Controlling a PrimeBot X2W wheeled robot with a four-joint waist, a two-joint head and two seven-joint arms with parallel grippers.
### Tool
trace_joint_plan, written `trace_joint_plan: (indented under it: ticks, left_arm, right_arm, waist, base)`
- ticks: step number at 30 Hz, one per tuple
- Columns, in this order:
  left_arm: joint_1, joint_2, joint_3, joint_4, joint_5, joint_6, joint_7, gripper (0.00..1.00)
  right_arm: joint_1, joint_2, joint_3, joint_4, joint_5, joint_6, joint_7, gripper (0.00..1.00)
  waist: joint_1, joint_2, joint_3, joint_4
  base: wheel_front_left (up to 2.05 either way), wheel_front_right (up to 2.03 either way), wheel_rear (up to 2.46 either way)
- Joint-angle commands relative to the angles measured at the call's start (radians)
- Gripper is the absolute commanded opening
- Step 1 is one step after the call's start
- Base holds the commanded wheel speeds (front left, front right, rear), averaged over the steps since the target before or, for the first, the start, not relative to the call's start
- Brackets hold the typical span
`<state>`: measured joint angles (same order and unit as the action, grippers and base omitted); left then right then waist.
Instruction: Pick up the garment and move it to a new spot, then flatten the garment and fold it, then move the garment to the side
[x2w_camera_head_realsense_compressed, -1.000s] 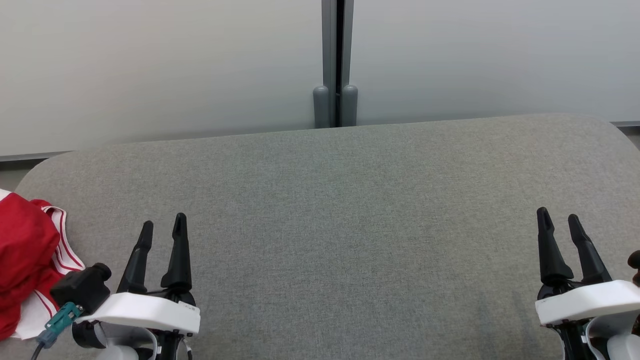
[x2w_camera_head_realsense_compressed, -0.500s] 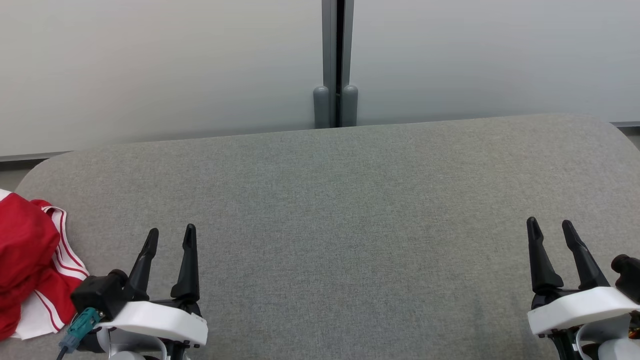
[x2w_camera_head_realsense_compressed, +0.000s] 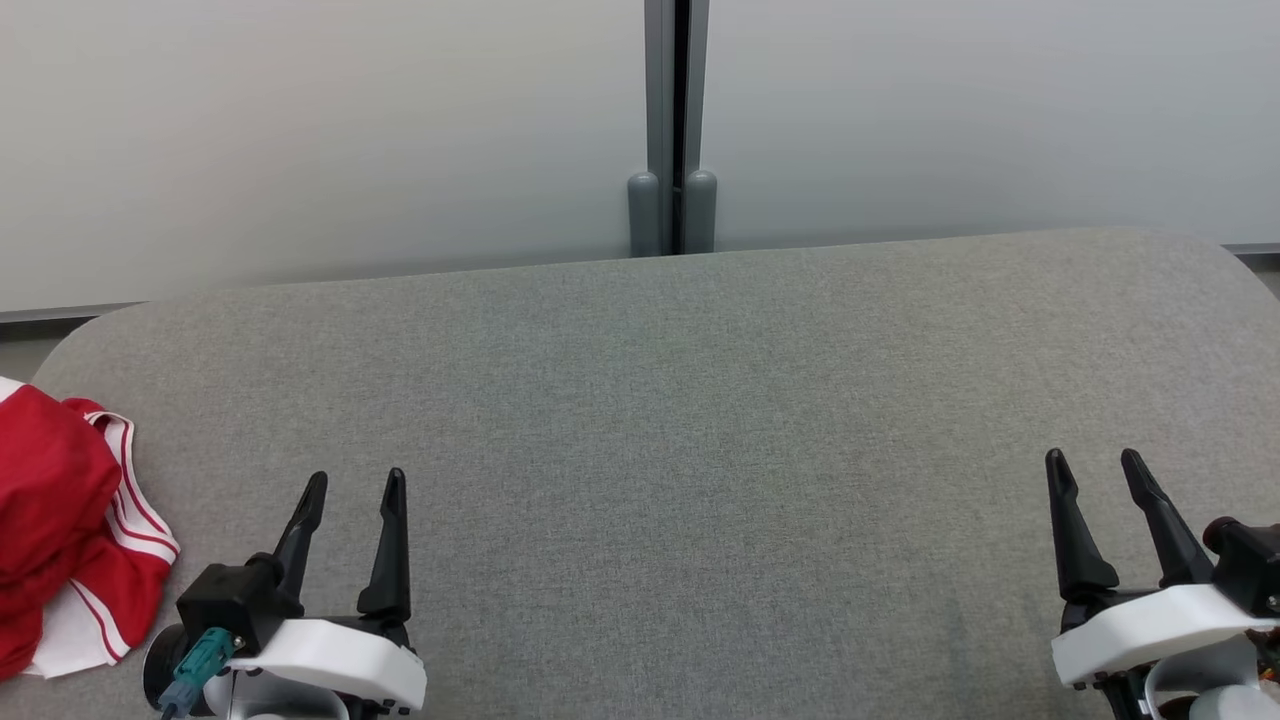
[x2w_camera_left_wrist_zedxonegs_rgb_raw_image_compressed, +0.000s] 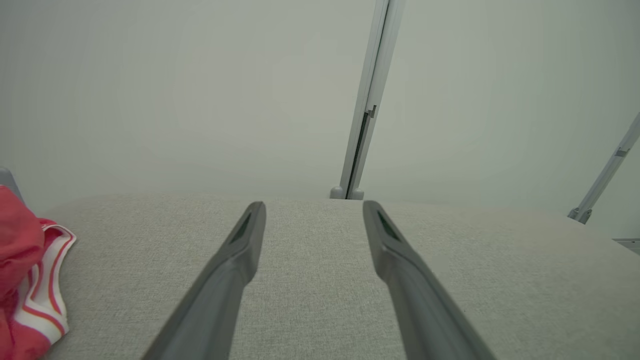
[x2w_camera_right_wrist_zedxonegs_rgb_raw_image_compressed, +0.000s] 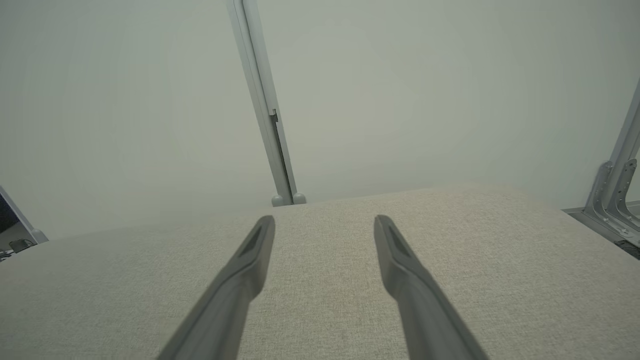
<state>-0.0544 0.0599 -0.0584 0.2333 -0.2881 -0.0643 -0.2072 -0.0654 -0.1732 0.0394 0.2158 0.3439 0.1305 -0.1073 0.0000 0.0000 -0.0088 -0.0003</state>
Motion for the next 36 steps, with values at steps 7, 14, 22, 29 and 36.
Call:
trace_joint_plan:
  ticks: [7,14,22,29,36]
  left_arm:
    - [-0.005,0.006,-0.006,0.014,0.064,0.014,-0.021,1.0]
    - [-0.003,0.004,-0.008,0.037,0.102,0.022,-0.034,1.0]
    - [-0.009,0.001,-0.012,0.058,0.135,0.027,-0.05,1.0]
    - [-0.007,-0.001,-0.014,0.07,0.151,0.029,-0.059,1.0]
    - [-0.011,-0.002,-0.012,0.074,0.14,0.032,-0.058,1.0]
  right_arm:
    - [0.007,-0.007,0.005,0.002,-0.057,0.0,-0.01,1.0]
    - [0.008,0.001,0.001,0.009,-0.065,0.0,-0.02,1.0]
    - [0.011,0.0,0.007,0.015,-0.063,0.0,-0.03,1.0]
    - [0.015,-0.006,0.015,0.013,-0.077,0.0,-0.037,1.0]
    - [0.016,-0.004,0.012,0.015,-0.058,0.0,-0.033,1.0]
  waist:
    - [0.0,0.0,-0.001,0.002]
    - [0.0,0.0,-0.003,0.003]
    - [0.0,0.0,-0.004,0.003]
    - [0.0,0.0,-0.004,0.003]
    - [0.0,0.0,-0.003,0.006]
  base:
    - [0.0,0.0,0.0]
    - [0.0,0.0,0.0]
    - [0.0,0.0,0.0]
    - [0.0,0.0,0.0]
    - [0.0,0.0,0.0]
